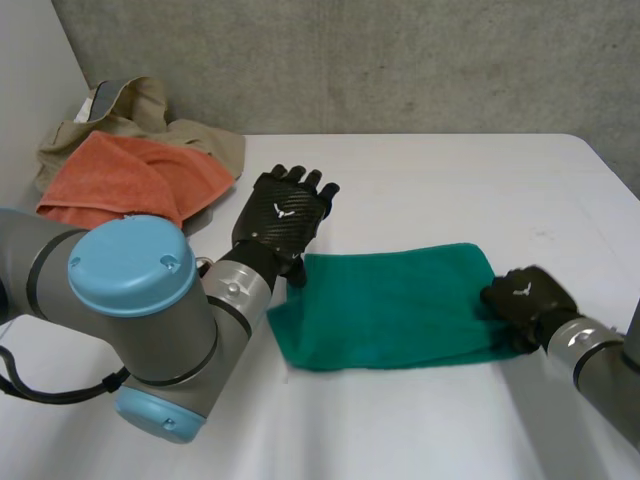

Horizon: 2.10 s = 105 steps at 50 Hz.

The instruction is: Fold the laundry.

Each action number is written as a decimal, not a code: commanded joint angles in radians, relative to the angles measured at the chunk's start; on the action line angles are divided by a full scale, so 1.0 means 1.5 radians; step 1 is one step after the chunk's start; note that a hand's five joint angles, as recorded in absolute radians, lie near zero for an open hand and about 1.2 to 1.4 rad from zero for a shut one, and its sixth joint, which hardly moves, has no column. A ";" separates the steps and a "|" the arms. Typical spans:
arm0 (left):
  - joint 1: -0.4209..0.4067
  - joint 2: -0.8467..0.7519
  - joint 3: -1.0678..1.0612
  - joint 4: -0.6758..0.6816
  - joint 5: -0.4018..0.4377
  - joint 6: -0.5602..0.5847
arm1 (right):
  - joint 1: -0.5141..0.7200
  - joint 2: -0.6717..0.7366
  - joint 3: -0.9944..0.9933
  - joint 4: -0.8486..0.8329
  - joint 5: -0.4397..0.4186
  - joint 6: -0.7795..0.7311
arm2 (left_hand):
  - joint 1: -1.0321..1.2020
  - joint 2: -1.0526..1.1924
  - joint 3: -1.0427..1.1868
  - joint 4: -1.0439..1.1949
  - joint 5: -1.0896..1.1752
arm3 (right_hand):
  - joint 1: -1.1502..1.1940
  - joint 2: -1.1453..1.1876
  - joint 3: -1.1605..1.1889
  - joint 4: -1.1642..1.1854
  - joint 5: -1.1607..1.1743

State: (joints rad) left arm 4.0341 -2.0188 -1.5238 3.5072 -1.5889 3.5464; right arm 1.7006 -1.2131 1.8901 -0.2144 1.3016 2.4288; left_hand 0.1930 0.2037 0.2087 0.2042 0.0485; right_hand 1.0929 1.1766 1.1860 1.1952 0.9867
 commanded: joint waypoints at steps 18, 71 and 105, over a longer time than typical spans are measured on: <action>0.079 0.074 -0.088 -0.002 -0.023 -0.004 | 0.389 0.086 -0.099 -0.139 -0.125 -0.089 | -0.012 -0.019 -0.023 -0.020 -0.032 | 0.202 0.146 0.140 0.134 0.157; -0.083 -0.167 0.100 -0.214 -0.186 -0.042 | 0.226 0.172 -0.269 0.140 0.014 0.284 | 0.018 0.010 0.007 0.010 -0.002 | -0.606 -0.661 -0.668 -0.674 -0.651; 0.047 0.006 0.158 -0.225 0.382 -0.158 | 0.155 0.032 -0.033 0.028 -0.028 0.522 | 0.027 0.020 0.017 0.020 0.007 | -0.568 -0.624 -0.630 -0.636 -0.614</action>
State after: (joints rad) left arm 4.0962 -2.0062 -1.2863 3.1716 -1.0430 3.3741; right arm 1.9232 -1.2068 1.8412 -0.1405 1.3538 3.1416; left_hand 0.1965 0.2038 0.2087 0.2046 0.0483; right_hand 0.2568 0.2525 0.2419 0.2458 0.0523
